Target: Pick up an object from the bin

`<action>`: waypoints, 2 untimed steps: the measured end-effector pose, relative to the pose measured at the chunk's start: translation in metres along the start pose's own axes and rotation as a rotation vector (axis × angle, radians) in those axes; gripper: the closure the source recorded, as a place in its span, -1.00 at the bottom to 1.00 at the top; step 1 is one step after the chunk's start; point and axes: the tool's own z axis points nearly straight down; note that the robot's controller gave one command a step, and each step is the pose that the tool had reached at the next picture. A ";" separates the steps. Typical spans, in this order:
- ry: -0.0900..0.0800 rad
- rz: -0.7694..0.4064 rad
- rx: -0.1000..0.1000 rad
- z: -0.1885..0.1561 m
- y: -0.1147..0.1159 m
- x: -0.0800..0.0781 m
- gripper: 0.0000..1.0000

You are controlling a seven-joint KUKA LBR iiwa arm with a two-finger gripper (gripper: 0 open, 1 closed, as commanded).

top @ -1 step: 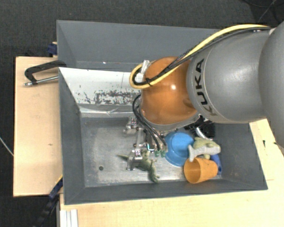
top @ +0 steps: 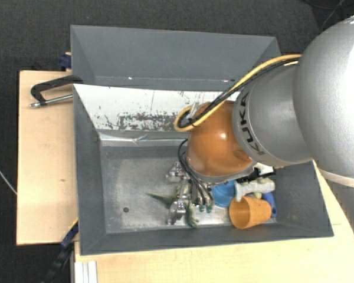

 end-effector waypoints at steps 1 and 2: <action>-0.007 -0.004 -0.004 -0.004 0.003 -0.001 1.00; -0.020 -0.027 -0.005 -0.131 -0.016 -0.002 1.00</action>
Offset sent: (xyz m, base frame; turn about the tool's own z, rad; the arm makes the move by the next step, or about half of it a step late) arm 0.0000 0.0000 0.0000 0.0000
